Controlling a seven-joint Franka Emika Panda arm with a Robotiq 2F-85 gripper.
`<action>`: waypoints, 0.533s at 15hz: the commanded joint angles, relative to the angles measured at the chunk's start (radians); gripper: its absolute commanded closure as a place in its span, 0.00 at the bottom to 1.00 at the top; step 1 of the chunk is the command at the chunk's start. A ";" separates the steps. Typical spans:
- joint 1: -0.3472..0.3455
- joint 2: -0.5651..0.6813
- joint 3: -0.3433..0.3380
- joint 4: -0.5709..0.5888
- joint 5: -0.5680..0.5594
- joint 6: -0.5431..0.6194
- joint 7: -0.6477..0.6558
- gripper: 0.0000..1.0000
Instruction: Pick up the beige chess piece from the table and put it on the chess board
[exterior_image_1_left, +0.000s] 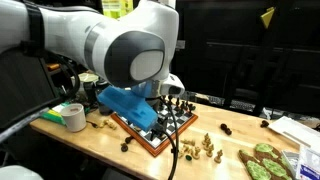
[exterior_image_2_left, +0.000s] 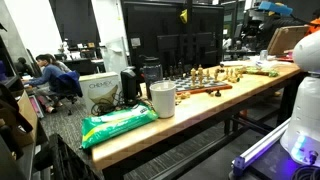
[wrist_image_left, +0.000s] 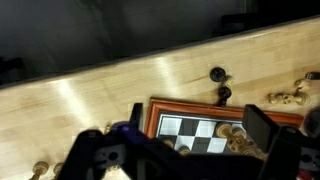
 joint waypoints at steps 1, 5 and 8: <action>-0.009 0.002 0.007 0.002 0.006 -0.002 -0.006 0.00; -0.009 0.096 0.009 0.042 -0.016 0.052 -0.009 0.00; -0.008 0.167 0.003 0.074 -0.028 0.104 -0.022 0.00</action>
